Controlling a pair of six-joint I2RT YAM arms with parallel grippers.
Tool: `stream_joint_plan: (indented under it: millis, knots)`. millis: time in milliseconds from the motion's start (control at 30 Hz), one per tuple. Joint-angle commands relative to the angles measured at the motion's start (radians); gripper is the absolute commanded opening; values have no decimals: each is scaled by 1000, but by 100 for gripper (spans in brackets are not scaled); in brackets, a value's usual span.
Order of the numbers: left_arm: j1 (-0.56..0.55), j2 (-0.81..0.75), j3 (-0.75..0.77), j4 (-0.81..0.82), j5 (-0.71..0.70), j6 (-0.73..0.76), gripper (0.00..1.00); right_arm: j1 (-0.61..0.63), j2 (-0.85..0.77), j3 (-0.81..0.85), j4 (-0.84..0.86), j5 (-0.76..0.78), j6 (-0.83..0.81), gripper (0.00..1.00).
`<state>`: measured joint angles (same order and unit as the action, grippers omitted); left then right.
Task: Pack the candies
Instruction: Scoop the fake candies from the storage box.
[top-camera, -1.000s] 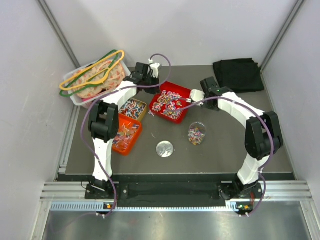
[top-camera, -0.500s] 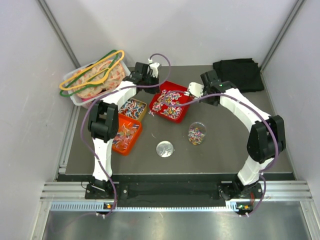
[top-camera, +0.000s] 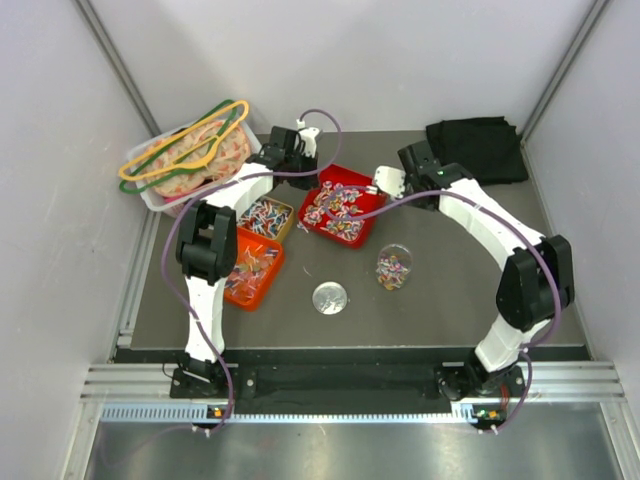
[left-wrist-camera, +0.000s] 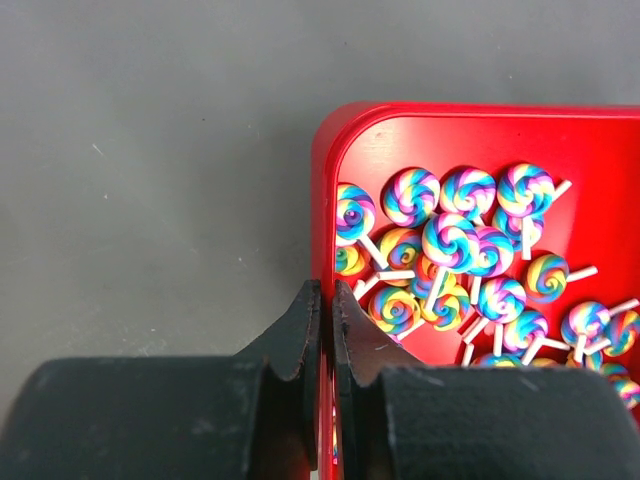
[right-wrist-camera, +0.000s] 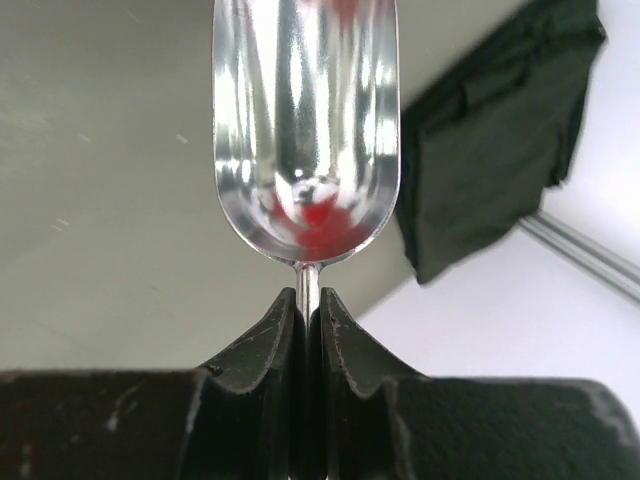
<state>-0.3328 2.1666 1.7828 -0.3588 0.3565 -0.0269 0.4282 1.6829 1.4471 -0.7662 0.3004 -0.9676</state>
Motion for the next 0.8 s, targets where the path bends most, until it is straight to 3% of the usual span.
stream_joint_plan:
  millis: [0, 200, 533, 767]
  knots:
    - [3, -96, 12, 75, 48, -18, 0, -40, -35, 4, 56, 112, -55, 0]
    - [5, -87, 18, 61, 41, -5, 0, -37, -89, 50, 41, 118, -143, 0]
    - [1, -64, 26, 50, 10, 1, 0, 168, -85, 228, -19, 212, -305, 0]
    - [-2, -65, 18, 52, -21, 9, 0, 280, -34, 234, -5, 282, -404, 0]
